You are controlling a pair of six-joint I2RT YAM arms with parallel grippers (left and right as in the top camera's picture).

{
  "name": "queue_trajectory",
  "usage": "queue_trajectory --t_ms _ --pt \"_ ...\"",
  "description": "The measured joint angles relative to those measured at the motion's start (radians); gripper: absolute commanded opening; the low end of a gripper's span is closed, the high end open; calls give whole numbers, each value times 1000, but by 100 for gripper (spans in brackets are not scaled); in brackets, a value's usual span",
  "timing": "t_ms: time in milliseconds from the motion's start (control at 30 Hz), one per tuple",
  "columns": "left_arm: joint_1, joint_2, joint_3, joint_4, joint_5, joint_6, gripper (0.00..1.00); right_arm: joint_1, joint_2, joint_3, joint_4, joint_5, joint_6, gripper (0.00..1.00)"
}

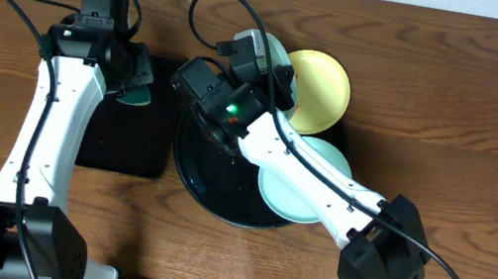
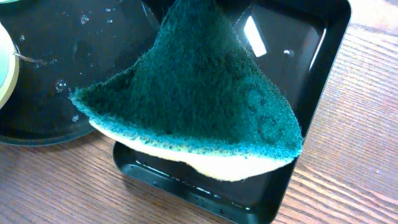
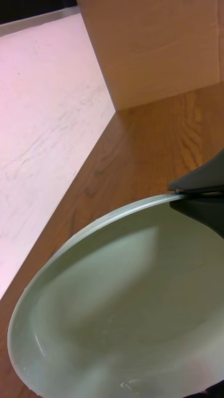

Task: Clean dirty plates on tray and stack at the side
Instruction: 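Carry the cleaned green plate with the right gripper to the table's right side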

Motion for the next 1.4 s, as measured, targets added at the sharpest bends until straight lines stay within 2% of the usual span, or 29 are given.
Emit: queue_trajectory --t_ms 200,433,600,767,1067,1233,1400 --pt "0 0 0 0 0 0 8 -9 0 0 0 -135 0 1" --pt "0 0 0 0 0 0 8 -121 -21 0 14 -512 0 1" --pt "0 0 0 0 0 0 8 -301 -127 0 31 -737 10 1" --pt "0 0 0 0 0 0 8 -567 -227 20 7 -921 51 1" --pt "0 0 0 1 0 0 8 -974 -227 5 -135 -1040 108 1" --pt "0 0 0 8 0 0 8 -1072 -227 -115 -106 -1050 130 1" --pt "0 0 0 9 1 0 8 -1089 -226 -318 20 -1058 140 1"
